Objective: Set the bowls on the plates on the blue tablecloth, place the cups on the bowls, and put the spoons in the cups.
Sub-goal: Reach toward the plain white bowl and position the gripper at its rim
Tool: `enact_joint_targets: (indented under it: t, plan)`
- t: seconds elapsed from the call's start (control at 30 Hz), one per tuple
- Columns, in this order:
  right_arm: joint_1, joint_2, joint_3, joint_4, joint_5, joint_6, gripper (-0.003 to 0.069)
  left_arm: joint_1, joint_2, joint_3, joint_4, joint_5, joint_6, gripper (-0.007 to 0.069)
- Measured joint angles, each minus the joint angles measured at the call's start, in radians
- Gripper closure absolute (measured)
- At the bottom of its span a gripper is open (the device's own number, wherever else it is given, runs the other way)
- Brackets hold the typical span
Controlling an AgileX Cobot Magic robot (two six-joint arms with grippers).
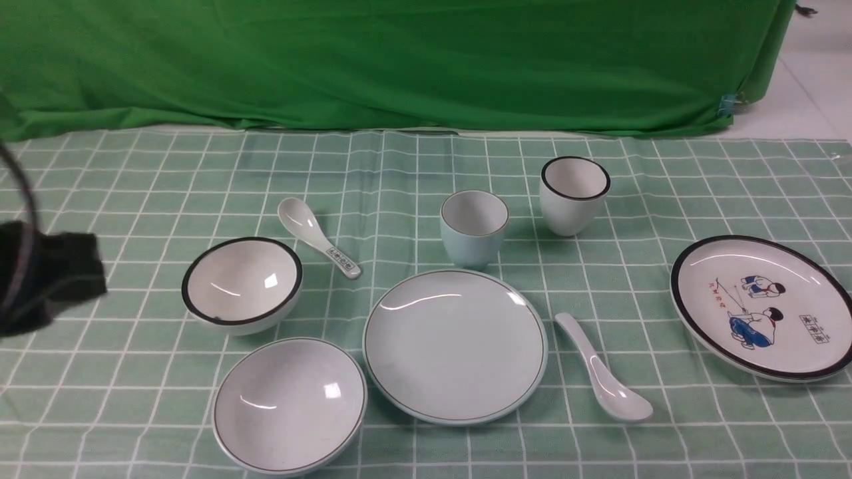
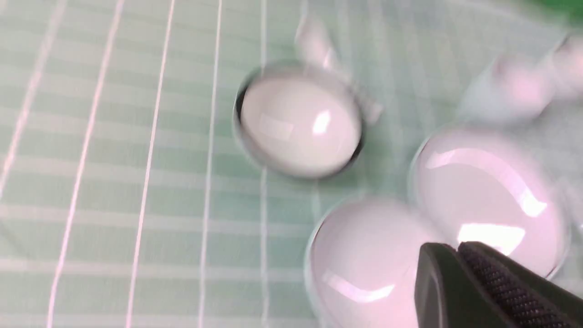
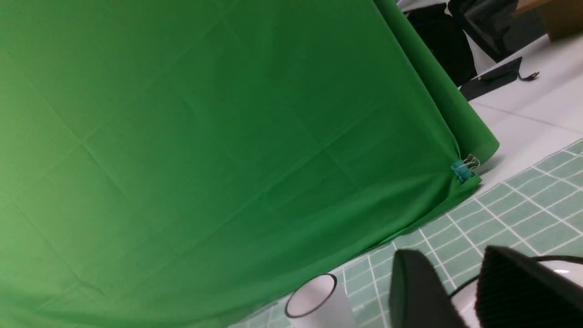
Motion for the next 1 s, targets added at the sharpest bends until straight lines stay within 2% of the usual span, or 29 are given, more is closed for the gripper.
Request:
enact_joint_targets:
  t: [0.1,0.23,0.3,0.33,0.37,0.4,0.5,0.73,0.83,0.87,0.93,0.97,1.0]
  plan:
    - [0.031,0.005,-0.085,0.002,0.196,0.003,0.0470,0.000,0.210,0.001,0.007,0.036,0.051,0.0608]
    - [0.104,0.110,-0.333,0.003,0.534,-0.193,0.0600,0.000,0.308,0.000,0.017,0.002,0.065,0.0608]
    - [0.157,0.226,-0.492,0.003,0.719,-0.271,0.0626,0.000,0.326,0.000,0.013,-0.018,0.074,0.0608]
    - [0.173,0.253,-0.523,0.003,0.754,-0.283,0.0628,0.000,0.328,0.000,0.013,-0.020,0.074,0.0608]
    - [0.214,0.379,-0.636,0.003,0.908,-0.345,0.0633,0.000,0.338,-0.001,0.013,-0.032,0.081,0.0609]
    - [0.238,0.447,-0.698,0.003,0.983,-0.379,0.0634,0.000,0.345,-0.001,0.012,-0.034,0.081,0.0614]
    - [0.294,0.621,-0.827,0.003,1.125,-0.463,0.0636,-0.021,0.357,-0.001,0.024,-0.037,0.081,0.0620]
    - [0.396,0.840,-0.871,0.003,1.143,-0.510,0.0636,-0.157,0.398,-0.001,0.115,-0.075,0.064,0.0616]
    - [0.458,0.899,-0.871,0.003,1.101,-0.510,0.0636,-0.211,0.441,-0.001,0.215,-0.150,-0.069,0.0571]
    - [0.461,0.905,-0.871,0.003,1.094,-0.510,0.0636,-0.212,0.444,-0.001,0.220,-0.150,-0.076,0.0566]
    - [0.507,0.928,-0.871,0.003,1.058,-0.511,0.0636,-0.218,0.486,-0.001,0.249,-0.190,-0.128,0.0489]
    - [0.510,0.930,-0.871,0.003,1.052,-0.511,0.0636,-0.218,0.493,-0.001,0.249,-0.194,-0.132,0.0473]
    - [0.533,0.935,-0.871,0.003,1.023,-0.512,0.0636,-0.218,0.526,-0.002,0.241,-0.203,-0.134,0.0394]
